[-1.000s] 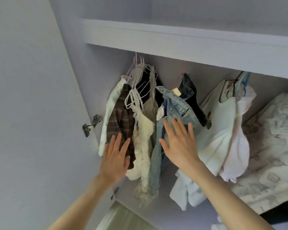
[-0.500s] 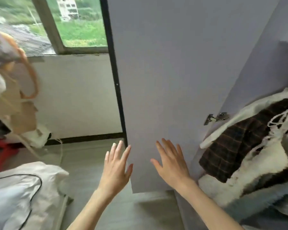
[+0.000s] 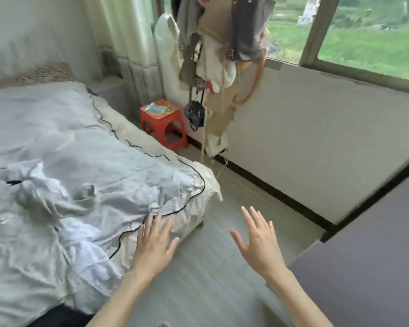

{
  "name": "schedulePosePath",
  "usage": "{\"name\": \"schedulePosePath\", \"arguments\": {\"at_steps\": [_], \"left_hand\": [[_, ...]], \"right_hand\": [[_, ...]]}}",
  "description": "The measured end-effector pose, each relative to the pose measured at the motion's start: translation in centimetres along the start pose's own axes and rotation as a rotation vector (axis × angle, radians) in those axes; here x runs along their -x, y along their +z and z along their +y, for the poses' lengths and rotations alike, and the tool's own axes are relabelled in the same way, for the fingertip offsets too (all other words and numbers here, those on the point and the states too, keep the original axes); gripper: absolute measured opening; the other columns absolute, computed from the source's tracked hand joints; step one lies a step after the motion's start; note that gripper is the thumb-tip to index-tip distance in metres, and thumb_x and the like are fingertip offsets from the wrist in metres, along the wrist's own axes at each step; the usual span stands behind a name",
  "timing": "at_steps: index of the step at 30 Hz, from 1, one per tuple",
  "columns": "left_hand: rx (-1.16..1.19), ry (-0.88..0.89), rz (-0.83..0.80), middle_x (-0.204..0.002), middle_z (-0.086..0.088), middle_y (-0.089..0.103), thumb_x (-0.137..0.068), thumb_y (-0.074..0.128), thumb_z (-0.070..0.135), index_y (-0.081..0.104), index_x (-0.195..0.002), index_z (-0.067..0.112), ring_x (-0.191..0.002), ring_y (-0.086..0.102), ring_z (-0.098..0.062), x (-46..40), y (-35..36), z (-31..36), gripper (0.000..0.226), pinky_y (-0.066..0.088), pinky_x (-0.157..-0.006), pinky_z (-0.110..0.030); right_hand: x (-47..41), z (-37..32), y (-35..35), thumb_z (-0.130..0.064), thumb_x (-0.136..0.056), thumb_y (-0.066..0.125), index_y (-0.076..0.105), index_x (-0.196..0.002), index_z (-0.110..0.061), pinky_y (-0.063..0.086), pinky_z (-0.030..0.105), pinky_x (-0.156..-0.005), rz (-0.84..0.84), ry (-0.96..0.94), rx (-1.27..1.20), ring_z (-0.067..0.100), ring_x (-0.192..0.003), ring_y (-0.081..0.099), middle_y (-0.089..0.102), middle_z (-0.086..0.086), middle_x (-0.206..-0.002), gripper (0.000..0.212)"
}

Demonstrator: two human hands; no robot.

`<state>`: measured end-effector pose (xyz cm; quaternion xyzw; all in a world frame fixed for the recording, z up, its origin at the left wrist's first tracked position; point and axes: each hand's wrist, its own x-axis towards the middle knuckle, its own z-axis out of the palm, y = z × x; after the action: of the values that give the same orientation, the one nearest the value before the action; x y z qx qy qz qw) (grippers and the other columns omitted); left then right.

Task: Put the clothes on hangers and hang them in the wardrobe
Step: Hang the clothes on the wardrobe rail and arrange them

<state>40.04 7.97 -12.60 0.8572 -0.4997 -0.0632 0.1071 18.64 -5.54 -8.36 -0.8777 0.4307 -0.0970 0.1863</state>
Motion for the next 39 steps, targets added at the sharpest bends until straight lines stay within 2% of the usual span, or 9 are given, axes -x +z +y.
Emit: {"name": "schedulePosePath", "arguments": {"at_steps": [4, 7, 11, 14, 17, 19, 22, 29, 39], "left_hand": [[0.087, -0.174, 0.108, -0.155, -0.010, 0.012, -0.084, 0.023, 0.051, 0.024, -0.146, 0.022, -0.144, 0.003, -0.029, -0.9, -3.3, -7.3, 0.069, 0.006, -0.114, -0.045], [0.104, -0.258, 0.144, -0.150, -0.013, 0.028, -0.084, 0.027, 0.049, 0.037, -0.141, 0.016, -0.139, 0.020, -0.036, -0.4, -4.6, -13.5, 0.067, 0.022, -0.109, -0.053], [0.138, -0.415, 0.061, -0.132, -0.022, 0.050, -0.082, 0.037, 0.044, 0.054, -0.126, 0.009, -0.120, 0.046, -0.047, 1.2, -4.5, -21.9, 0.059, 0.043, -0.088, -0.059], [0.174, -0.556, 0.065, -0.139, -0.020, 0.043, -0.081, 0.029, 0.050, 0.049, -0.132, 0.010, -0.130, 0.036, -0.042, 3.0, -4.6, -26.5, 0.068, 0.036, -0.099, -0.057], [0.187, -0.678, 0.074, -0.151, -0.013, 0.025, -0.079, 0.016, 0.056, 0.033, -0.143, 0.017, -0.141, 0.015, -0.033, 4.6, -5.1, -29.7, 0.077, 0.020, -0.110, -0.049], [0.179, -0.755, 0.029, -0.156, -0.005, 0.005, -0.093, 0.023, 0.048, 0.016, -0.148, 0.024, -0.143, -0.001, -0.026, 4.7, -5.6, -32.8, 0.061, 0.008, -0.114, -0.043], [0.143, -0.853, 0.041, -0.157, -0.003, -0.002, -0.099, 0.032, 0.035, 0.009, -0.149, 0.026, -0.143, -0.007, -0.024, 4.0, -7.3, -38.1, 0.056, 0.005, -0.115, -0.042], [0.078, -0.941, 0.189, -0.154, -0.008, 0.017, -0.096, 0.042, 0.029, 0.029, -0.145, 0.017, -0.144, 0.003, -0.026, 1.4, -8.1, -46.5, 0.052, 0.014, -0.115, -0.046], [0.165, -1.146, 0.024, -0.156, -0.007, 0.005, -0.098, 0.036, 0.031, 0.015, -0.148, 0.022, -0.144, -0.003, -0.027, -2.1, -7.3, -58.0, 0.056, 0.006, -0.115, -0.044]], "right_hand": [[-4.3, -6.6, 3.5, -0.051, -0.094, 0.038, 0.007, -0.148, -0.028, -0.003, 0.037, -0.115, -0.060, -0.150, 0.010, 0.015, -0.144, 0.001, 0.008, -0.002, -0.157, 0.067], [-7.9, -12.8, 6.5, -0.058, -0.092, 0.032, 0.010, -0.148, -0.028, -0.002, 0.036, -0.115, -0.106, -0.256, 0.012, 0.014, -0.144, 0.001, 0.010, -0.001, -0.156, 0.068], [-11.3, -20.8, 11.2, -0.081, -0.072, 0.000, 0.013, -0.148, -0.027, 0.001, 0.037, -0.115, -0.169, -0.404, 0.025, 0.017, -0.144, 0.007, 0.015, 0.000, -0.155, 0.094], [-12.7, -25.9, 14.6, -0.064, -0.090, 0.027, 0.011, -0.148, -0.026, 0.003, 0.039, -0.115, -0.253, -0.481, 0.014, 0.018, -0.144, 0.007, 0.015, 0.001, -0.156, 0.071], [-14.0, -29.9, 17.6, -0.084, -0.069, -0.007, 0.014, -0.148, -0.025, 0.004, 0.041, -0.115, -0.309, -0.553, 0.015, 0.019, -0.144, 0.010, 0.018, -0.001, -0.155, 0.101], [-15.8, -32.1, 19.3, -0.086, -0.055, -0.022, 0.013, -0.148, -0.026, 0.004, 0.040, -0.115, -0.351, -0.590, 0.040, 0.017, -0.144, 0.010, 0.017, -0.001, -0.155, 0.116], [-19.7, -36.2, 20.9, -0.084, -0.062, -0.007, 0.014, -0.148, -0.025, 0.008, 0.040, -0.115, -0.370, -0.644, 0.036, 0.018, -0.143, 0.013, 0.019, 0.001, -0.155, 0.106], [-28.4, -45.1, 27.9, -0.073, -0.072, 0.010, 0.023, -0.147, -0.020, 0.013, 0.042, -0.114, -0.450, -0.728, 0.034, 0.022, -0.140, 0.023, 0.029, 0.005, -0.151, 0.093], [-37.9, -59.3, 37.8, -0.045, -0.095, 0.039, 0.021, -0.146, -0.016, 0.017, 0.037, -0.111, -0.607, -0.896, 0.115, 0.024, -0.137, 0.027, 0.028, 0.008, -0.150, 0.061]]}}
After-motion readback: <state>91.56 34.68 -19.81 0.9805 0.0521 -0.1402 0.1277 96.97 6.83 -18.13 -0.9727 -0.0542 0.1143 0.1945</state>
